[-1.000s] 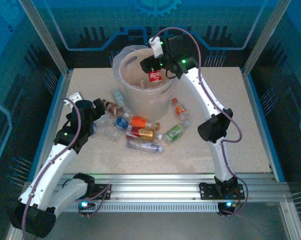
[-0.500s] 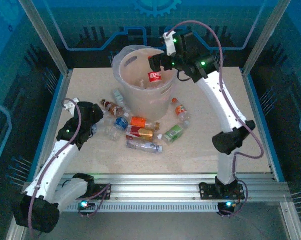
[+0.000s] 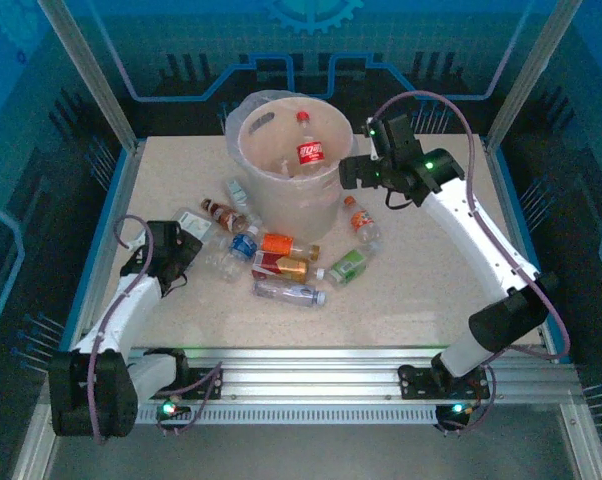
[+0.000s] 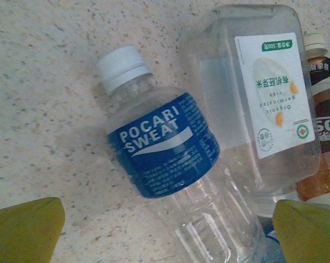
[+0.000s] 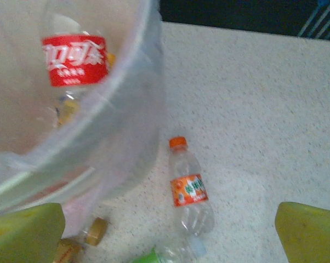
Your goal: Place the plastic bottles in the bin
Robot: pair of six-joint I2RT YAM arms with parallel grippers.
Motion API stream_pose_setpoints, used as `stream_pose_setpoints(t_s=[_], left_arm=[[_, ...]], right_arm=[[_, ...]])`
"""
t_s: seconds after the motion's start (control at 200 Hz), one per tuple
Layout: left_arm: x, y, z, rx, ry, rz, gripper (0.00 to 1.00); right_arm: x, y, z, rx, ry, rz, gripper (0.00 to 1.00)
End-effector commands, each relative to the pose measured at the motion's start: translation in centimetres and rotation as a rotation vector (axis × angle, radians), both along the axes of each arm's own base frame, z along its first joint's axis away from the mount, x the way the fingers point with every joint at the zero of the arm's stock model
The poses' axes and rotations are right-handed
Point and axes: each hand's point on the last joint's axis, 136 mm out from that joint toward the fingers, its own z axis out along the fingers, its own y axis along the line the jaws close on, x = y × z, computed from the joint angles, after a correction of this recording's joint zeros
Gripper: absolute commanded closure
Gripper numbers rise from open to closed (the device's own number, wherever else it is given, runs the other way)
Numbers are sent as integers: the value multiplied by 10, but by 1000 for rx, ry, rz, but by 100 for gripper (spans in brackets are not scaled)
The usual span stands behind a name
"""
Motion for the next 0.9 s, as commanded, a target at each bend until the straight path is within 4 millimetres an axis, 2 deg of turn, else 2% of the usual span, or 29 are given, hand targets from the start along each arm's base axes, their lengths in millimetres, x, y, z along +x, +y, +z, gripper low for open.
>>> stream_pose_setpoints(t_s=[0.0,0.23,0.38,0.605,0.895], left_arm=[[15,-5,-1,-77,-55,9,1],[26,0,-14,-101,-41,41,1],[28,3,-27,-122,-15,65,4],[31,3,-46,-170,15,92,14],[16,9,-62,-195,57,180,17]], right_arm=[[-6,-17,-3,11,0,-71,0],[-14,-29,-25,-20,47,-108,0],[-19,-40,-24,-37,32,-151,0],[-23,-52,-24,-28,21,-195,0],[-24,-61,-25,-20,24,-229,0]])
